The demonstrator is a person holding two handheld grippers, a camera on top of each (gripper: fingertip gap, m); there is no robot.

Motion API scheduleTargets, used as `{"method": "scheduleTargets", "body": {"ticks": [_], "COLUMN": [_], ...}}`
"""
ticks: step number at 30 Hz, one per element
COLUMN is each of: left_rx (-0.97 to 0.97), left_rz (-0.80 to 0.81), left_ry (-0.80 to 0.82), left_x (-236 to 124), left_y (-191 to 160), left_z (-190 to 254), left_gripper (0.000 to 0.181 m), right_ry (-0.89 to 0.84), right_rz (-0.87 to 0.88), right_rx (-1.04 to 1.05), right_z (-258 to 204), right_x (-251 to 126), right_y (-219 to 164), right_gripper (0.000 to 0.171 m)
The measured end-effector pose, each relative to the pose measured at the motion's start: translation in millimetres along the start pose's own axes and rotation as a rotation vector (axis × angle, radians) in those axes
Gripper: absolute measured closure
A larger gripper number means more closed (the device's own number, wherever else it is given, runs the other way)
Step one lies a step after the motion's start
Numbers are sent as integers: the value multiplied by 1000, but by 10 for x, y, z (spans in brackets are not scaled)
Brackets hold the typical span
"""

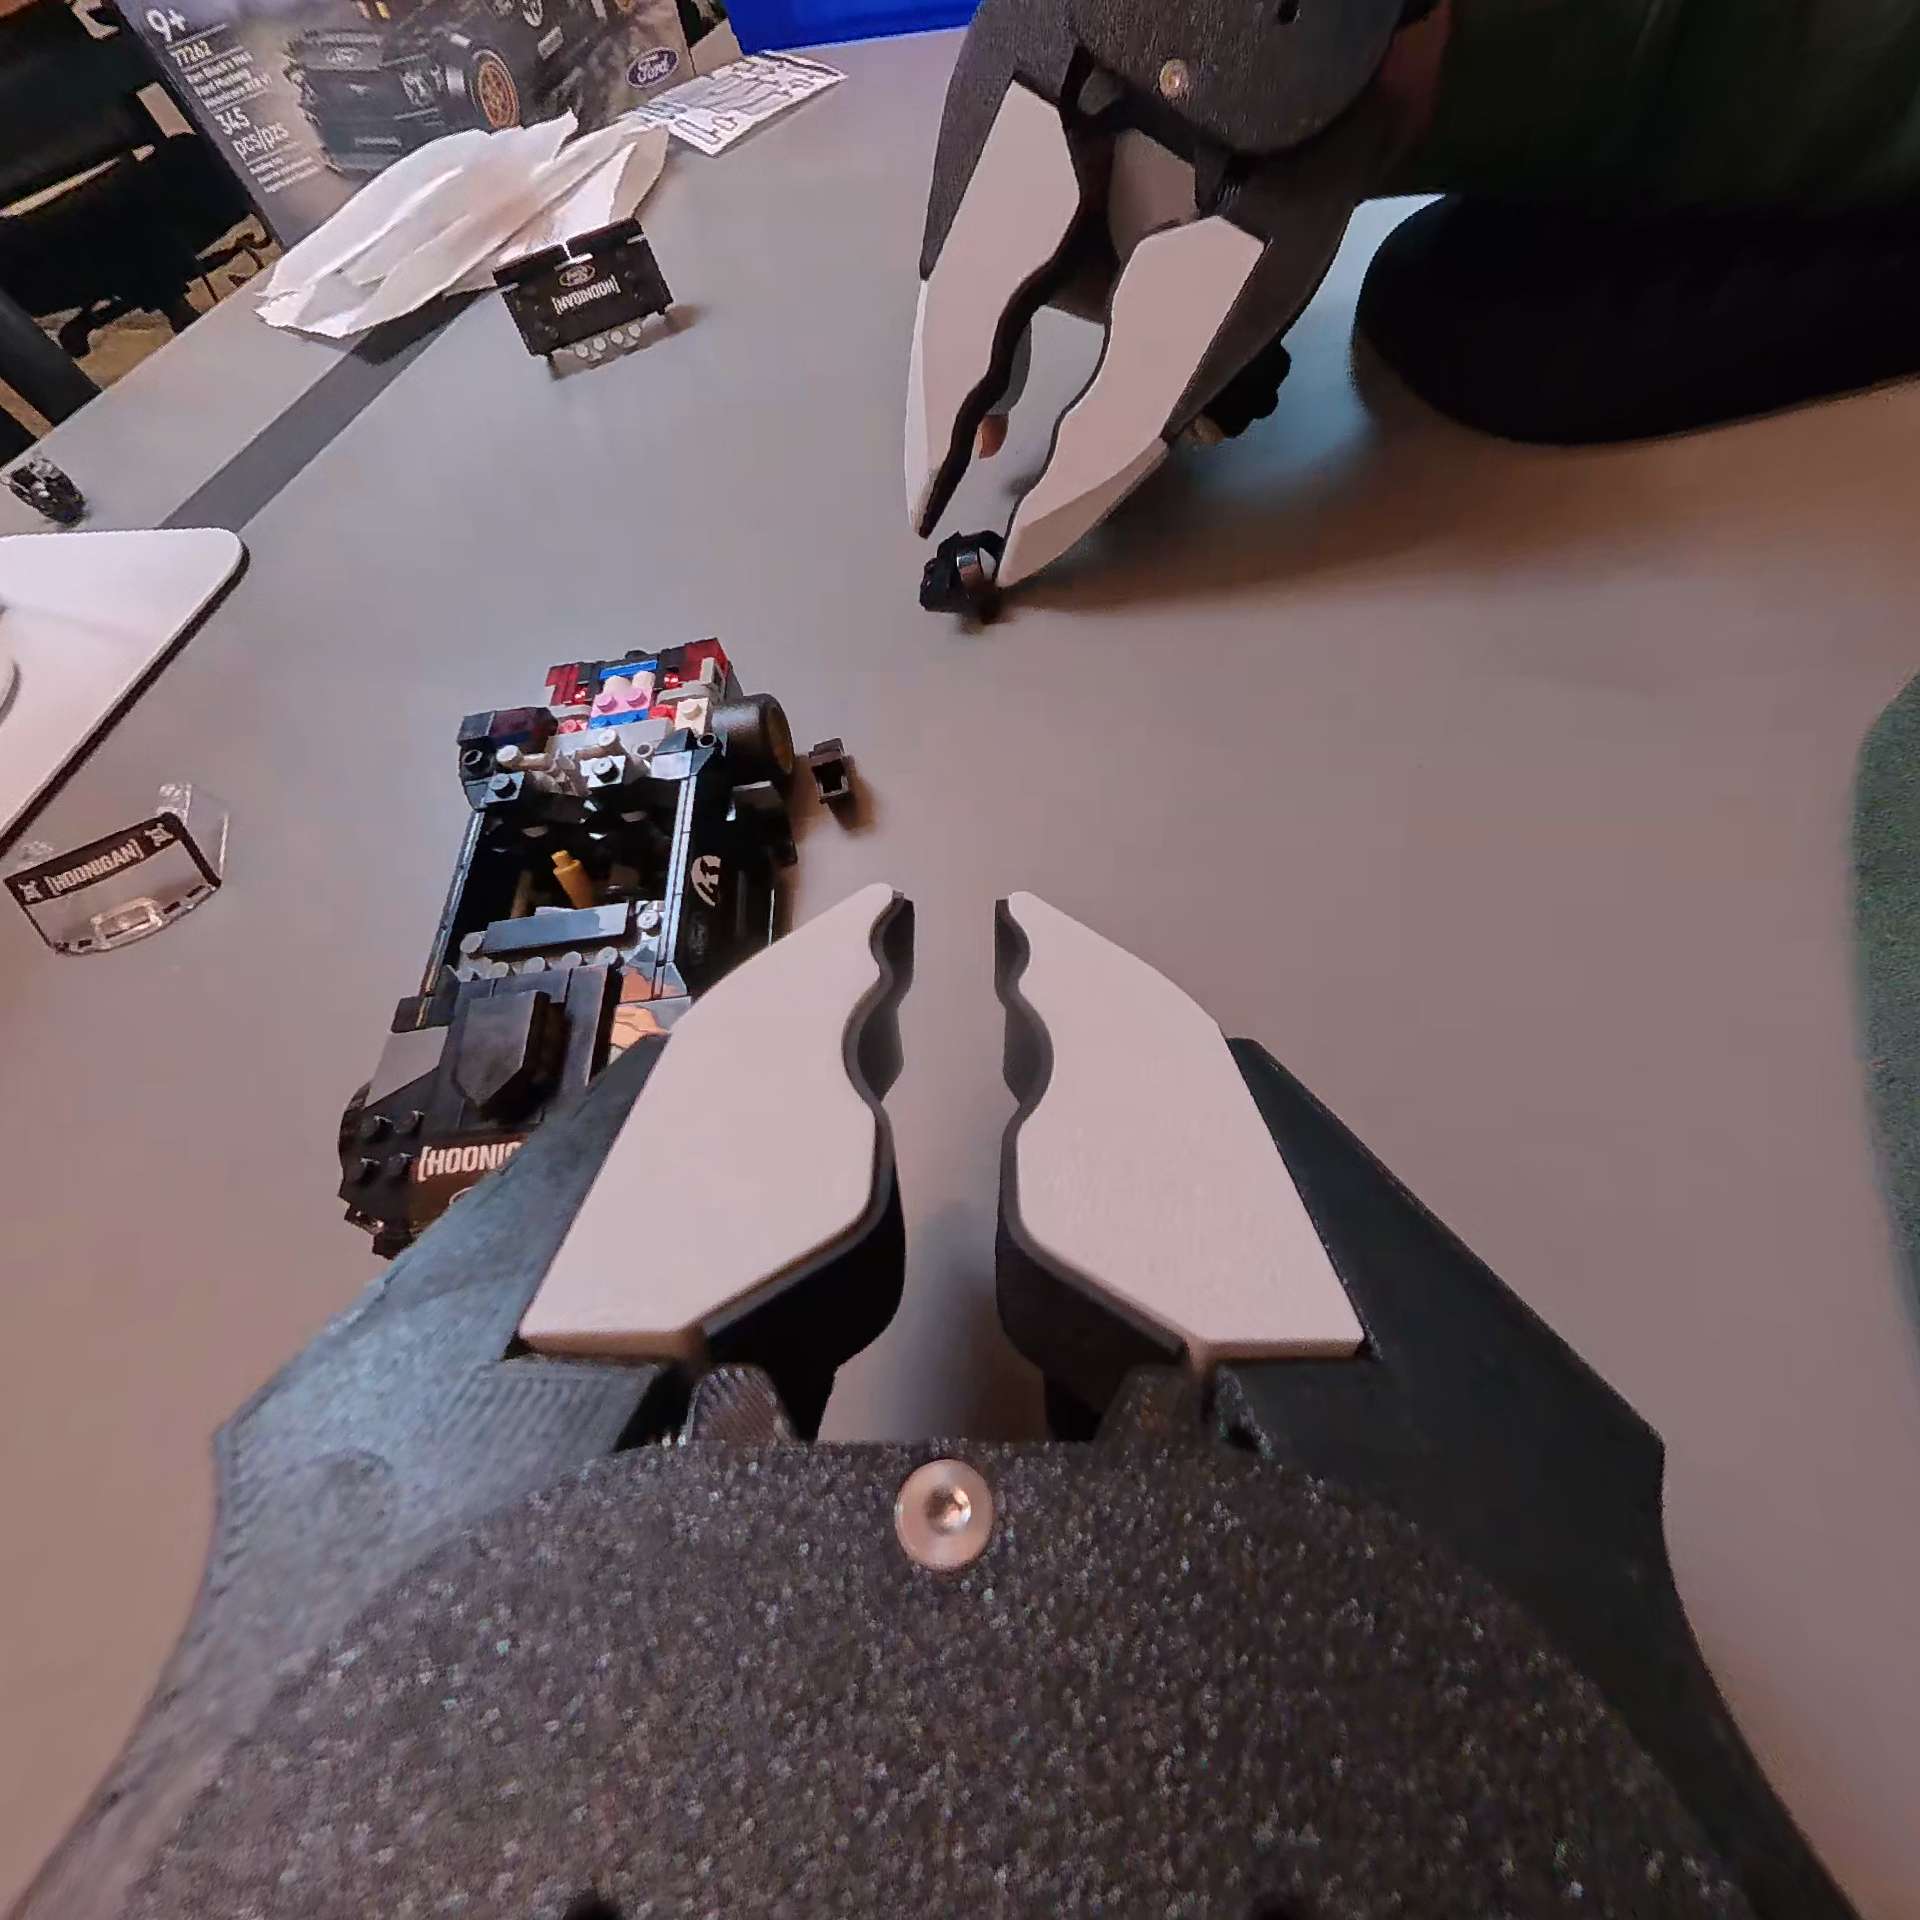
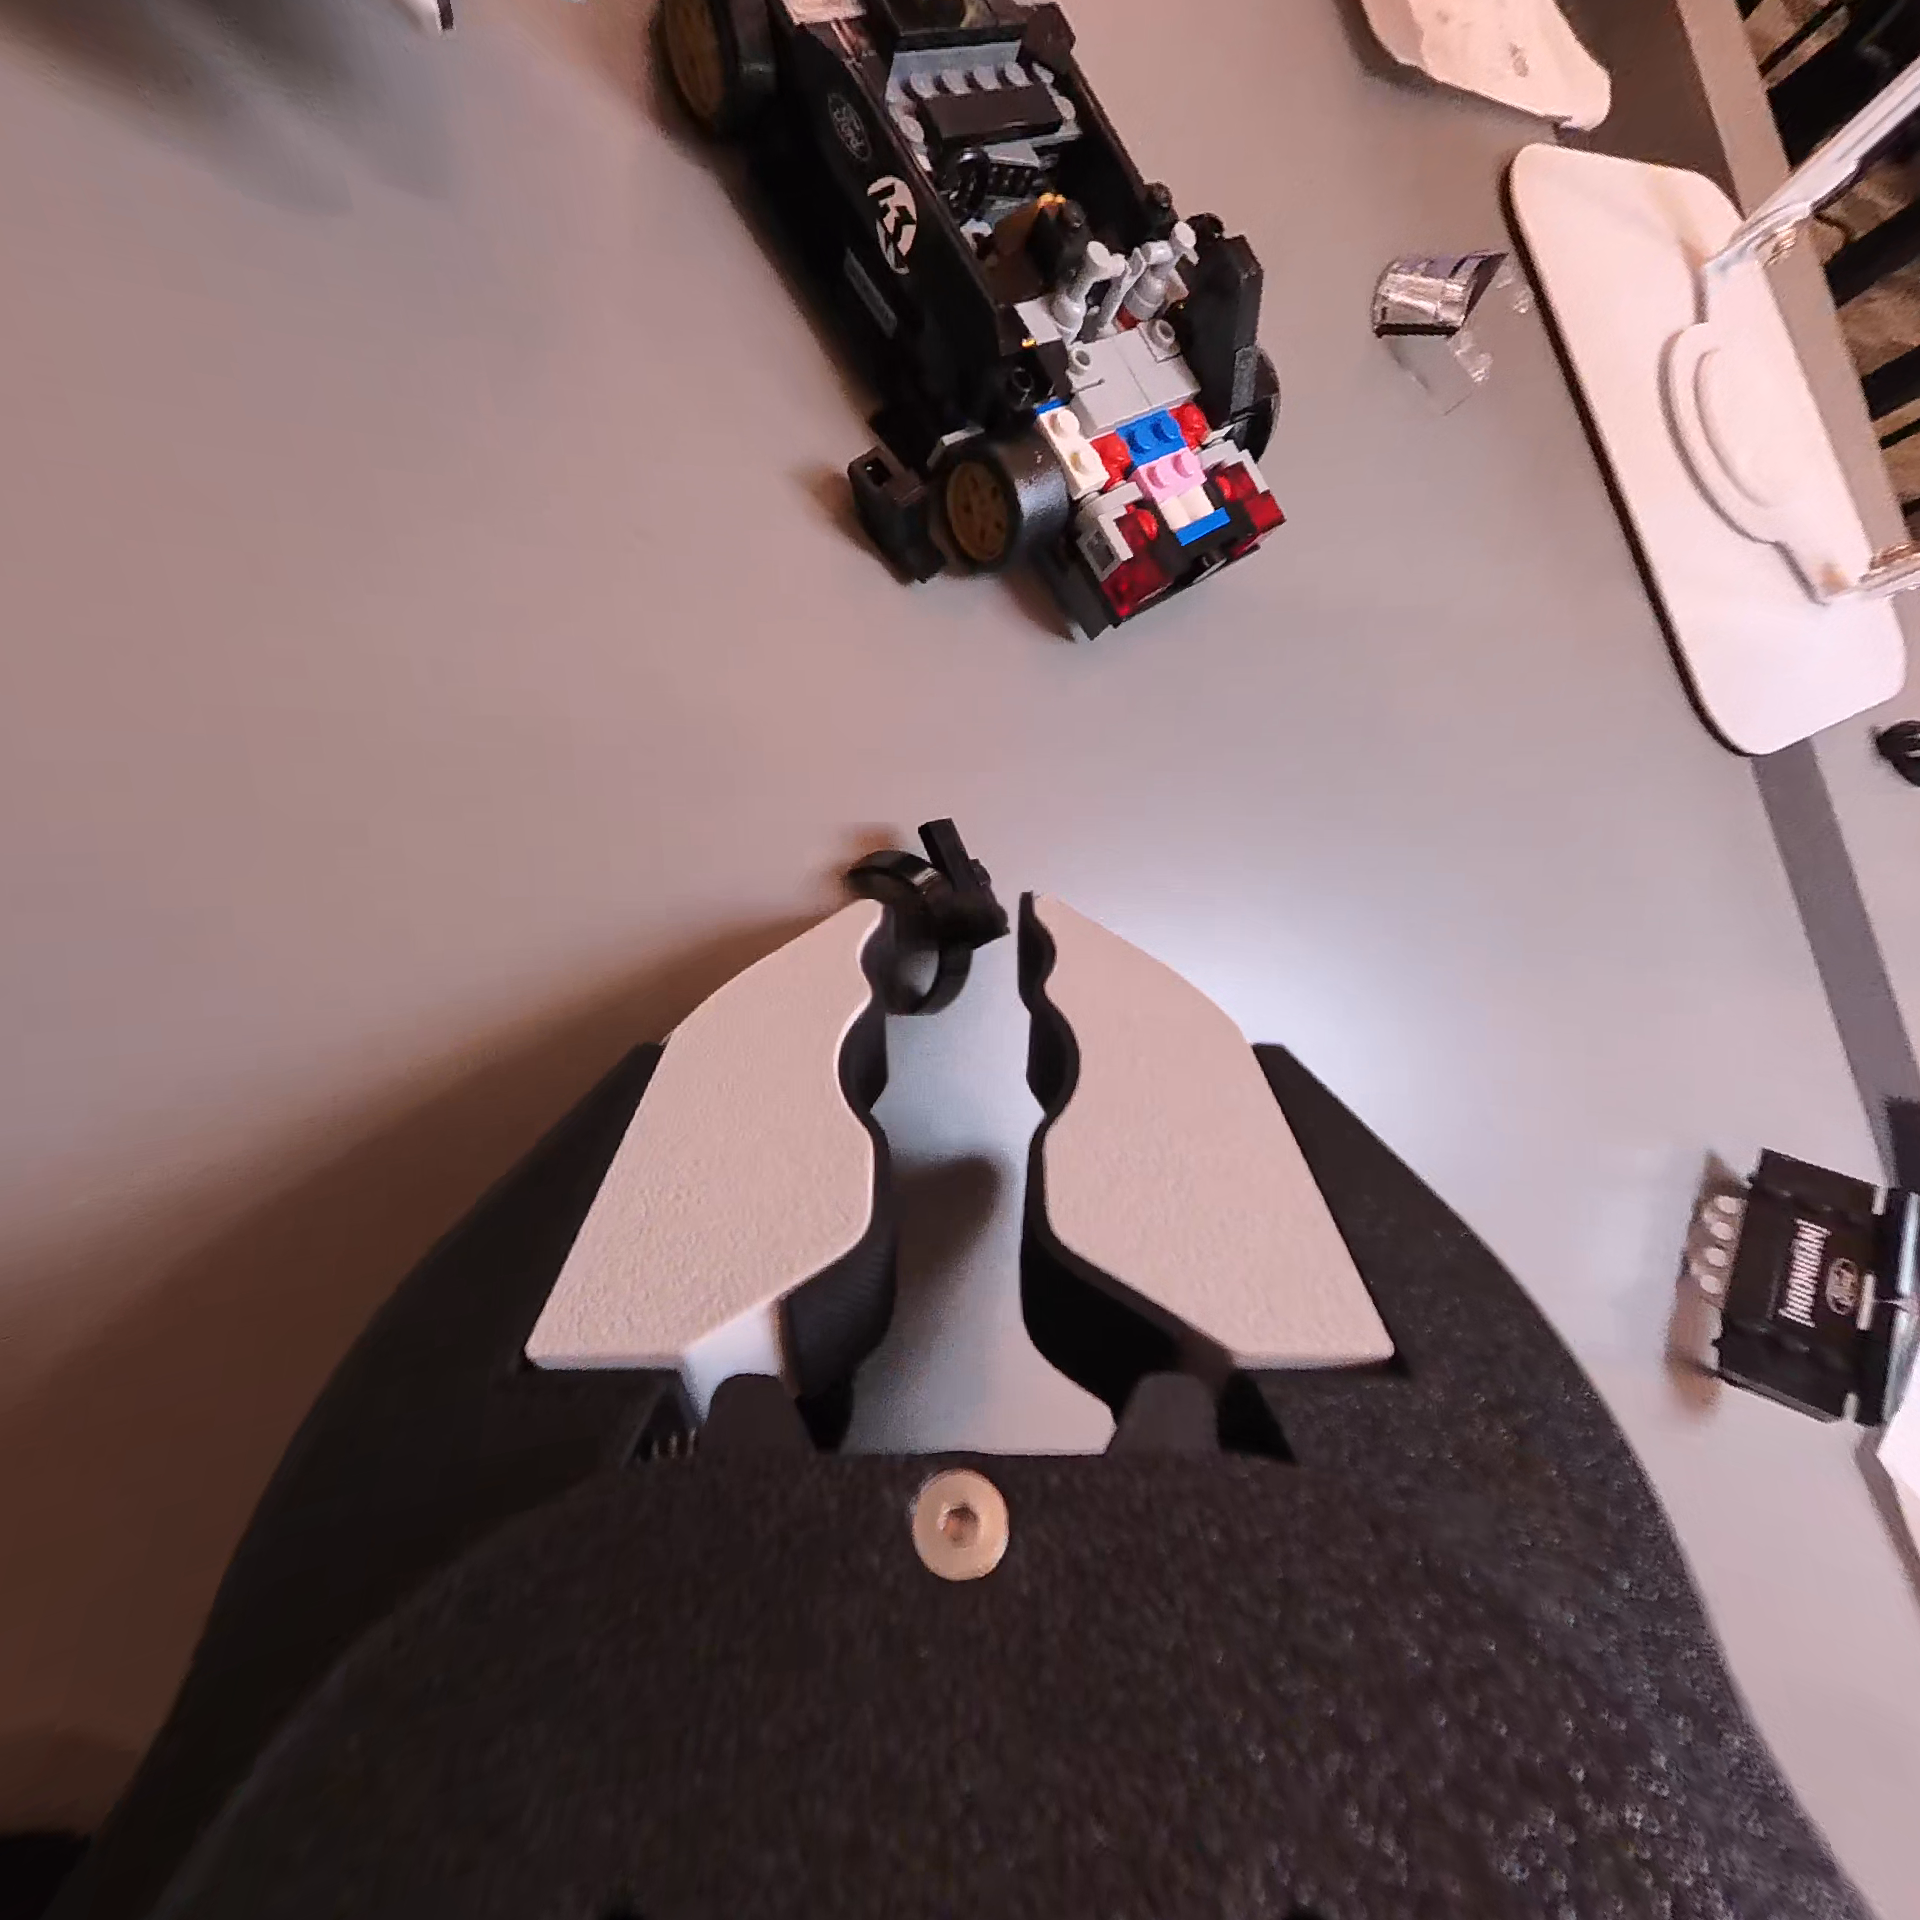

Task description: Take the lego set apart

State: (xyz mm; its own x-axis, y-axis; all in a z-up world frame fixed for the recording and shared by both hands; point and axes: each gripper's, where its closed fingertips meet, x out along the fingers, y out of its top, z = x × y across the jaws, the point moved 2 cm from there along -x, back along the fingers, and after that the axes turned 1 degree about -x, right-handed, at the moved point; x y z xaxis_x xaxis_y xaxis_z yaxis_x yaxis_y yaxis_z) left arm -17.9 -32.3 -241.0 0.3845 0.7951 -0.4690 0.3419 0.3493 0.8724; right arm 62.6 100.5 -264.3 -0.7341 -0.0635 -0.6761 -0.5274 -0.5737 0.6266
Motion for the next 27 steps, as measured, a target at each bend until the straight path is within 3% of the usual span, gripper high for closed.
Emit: {"method": "scheduleTargets", "body": {"ticks": [5,7,20,24,27], "left_rx": [-6,-6,374,384,352], "left_rz": [-4,4,33,5,-5], "left_ry": [-6,-4,96,51,-12], "left_x": [24,40,348,354,333], "left_y": [-2,21,472,415,407], "left_z": [10,9,229,280,331], "left_gripper": [167,167,161,176,176], "right_ry": [-30,-70,192,216,210], "right_rz": [-31,-66,264,285,283], "right_rx": [16,-10,138,115,19], "right_z": [54,75,-327,-394,-470], "right_x": [-5,36,-75,-93,-93], "right_y": [-31,-74,615,660,658], "right_gripper": [148,165,167,167,167]}}
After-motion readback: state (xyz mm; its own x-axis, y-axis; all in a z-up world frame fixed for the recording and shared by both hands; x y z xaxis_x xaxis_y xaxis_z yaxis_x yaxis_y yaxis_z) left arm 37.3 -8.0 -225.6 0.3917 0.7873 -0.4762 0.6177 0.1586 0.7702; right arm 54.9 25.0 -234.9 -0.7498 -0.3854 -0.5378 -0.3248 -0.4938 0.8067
